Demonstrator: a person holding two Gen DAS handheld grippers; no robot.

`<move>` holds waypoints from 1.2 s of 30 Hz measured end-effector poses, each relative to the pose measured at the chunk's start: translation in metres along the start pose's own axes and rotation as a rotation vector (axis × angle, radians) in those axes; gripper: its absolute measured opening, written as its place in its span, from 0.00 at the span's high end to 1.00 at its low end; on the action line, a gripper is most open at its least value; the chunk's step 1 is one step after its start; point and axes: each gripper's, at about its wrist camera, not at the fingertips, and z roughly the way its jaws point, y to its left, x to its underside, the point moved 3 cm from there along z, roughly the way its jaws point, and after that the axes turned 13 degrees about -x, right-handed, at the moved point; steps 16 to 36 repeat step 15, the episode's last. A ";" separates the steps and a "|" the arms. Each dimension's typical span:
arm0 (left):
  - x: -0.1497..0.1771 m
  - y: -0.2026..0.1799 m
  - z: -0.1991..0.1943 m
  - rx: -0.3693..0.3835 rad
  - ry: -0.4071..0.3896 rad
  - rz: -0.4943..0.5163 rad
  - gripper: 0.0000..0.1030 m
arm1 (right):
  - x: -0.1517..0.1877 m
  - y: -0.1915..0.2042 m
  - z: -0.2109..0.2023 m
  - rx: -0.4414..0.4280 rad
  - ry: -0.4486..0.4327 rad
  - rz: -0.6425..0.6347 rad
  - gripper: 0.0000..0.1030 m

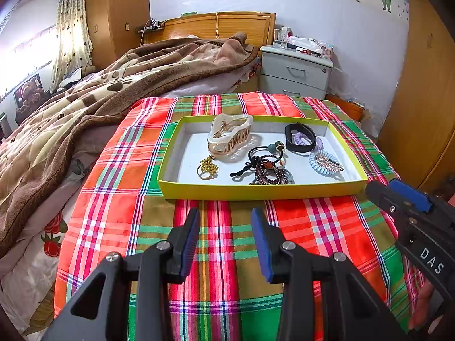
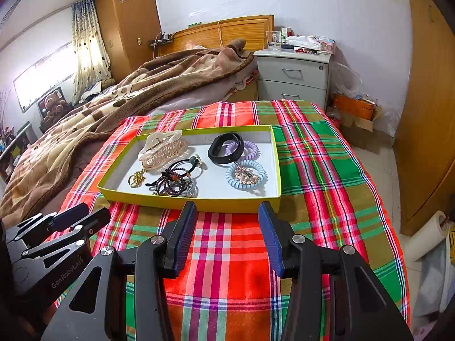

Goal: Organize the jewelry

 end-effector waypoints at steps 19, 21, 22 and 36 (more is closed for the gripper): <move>0.000 0.001 0.000 -0.005 -0.001 -0.002 0.62 | 0.000 0.000 0.000 0.001 -0.001 0.001 0.55; 0.000 0.001 0.000 -0.005 -0.001 -0.002 0.62 | 0.000 0.000 0.000 0.001 -0.001 0.001 0.55; 0.000 0.001 0.000 -0.005 -0.001 -0.002 0.62 | 0.000 0.000 0.000 0.001 -0.001 0.001 0.55; 0.000 0.001 0.000 -0.005 -0.001 -0.002 0.62 | 0.000 0.000 0.000 0.001 -0.001 0.001 0.55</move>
